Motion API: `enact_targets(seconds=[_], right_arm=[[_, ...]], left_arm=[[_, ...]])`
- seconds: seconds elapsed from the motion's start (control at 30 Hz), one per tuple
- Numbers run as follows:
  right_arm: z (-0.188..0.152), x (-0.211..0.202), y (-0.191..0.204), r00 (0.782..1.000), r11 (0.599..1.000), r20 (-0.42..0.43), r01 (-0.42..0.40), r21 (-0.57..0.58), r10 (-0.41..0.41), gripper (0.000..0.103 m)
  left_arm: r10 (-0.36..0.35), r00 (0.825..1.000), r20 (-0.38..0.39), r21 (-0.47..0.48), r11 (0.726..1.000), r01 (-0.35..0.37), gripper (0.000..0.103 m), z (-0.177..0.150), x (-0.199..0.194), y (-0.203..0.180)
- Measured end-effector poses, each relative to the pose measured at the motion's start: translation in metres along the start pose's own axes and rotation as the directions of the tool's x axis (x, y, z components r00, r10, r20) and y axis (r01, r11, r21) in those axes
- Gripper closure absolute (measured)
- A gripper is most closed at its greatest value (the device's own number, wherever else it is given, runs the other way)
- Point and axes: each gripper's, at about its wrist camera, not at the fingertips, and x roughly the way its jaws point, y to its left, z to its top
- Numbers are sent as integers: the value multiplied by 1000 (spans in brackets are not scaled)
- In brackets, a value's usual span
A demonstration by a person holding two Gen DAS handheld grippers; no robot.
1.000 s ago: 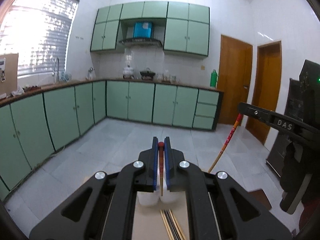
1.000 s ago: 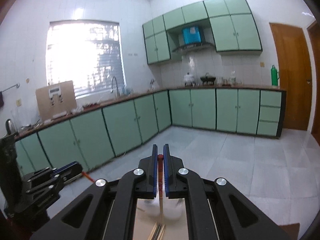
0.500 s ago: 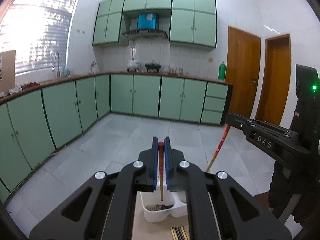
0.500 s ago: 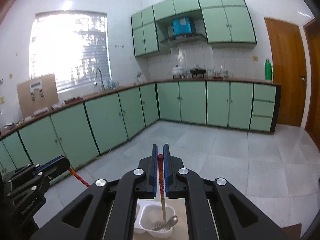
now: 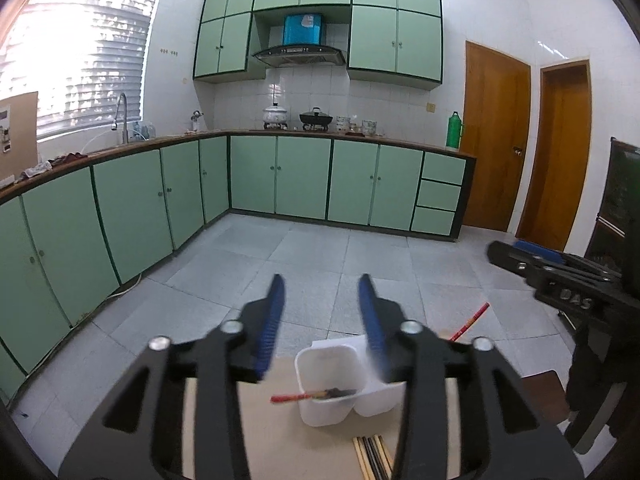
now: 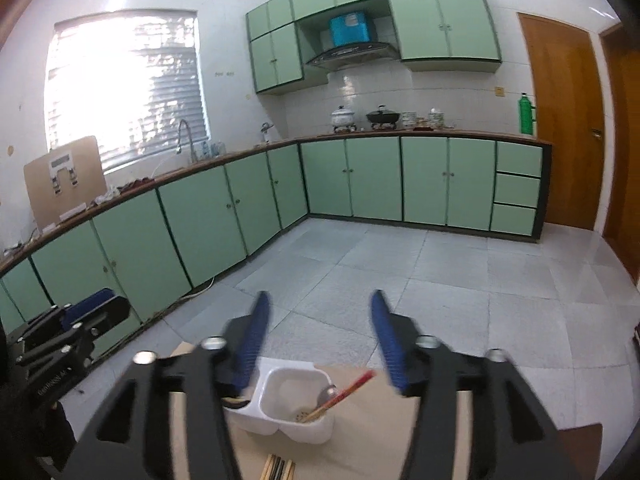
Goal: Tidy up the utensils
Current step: 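Move the right gripper back over the remaining chopsticks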
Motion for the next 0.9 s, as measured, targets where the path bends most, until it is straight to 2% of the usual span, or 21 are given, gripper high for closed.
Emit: enact_targets(seconds=[0.07,0.13,0.27,0.57,0.73,0.9], right_arm=[[-8,-13,-3,1000,1000,6,6,1,-6,37],[-21,-31,-5,1000,1000,10,14,-1,-14,30],[-55,-58,-7,1000,999,3,-8,31,8,20],[-155,-89,11,995,999,-98,31,14,-30,15],[-208,-98,27,984,999,-177,34,-1,-34,15],[-243,-103,39,974,1000,-225,31,-5,-31,15]], left_arm=[[5,1000,9,-1,1000,-5,47,-6,-15,1],[10,1000,11,-3,1000,-10,39,-15,-29,2],[9,1000,0,-8,1000,-9,28,-46,-55,4],[27,992,-121,-7,1000,-28,24,-139,-90,2],[44,977,-209,26,999,-39,24,-185,-97,-1],[54,962,-269,26,998,-49,24,-219,-102,3]])
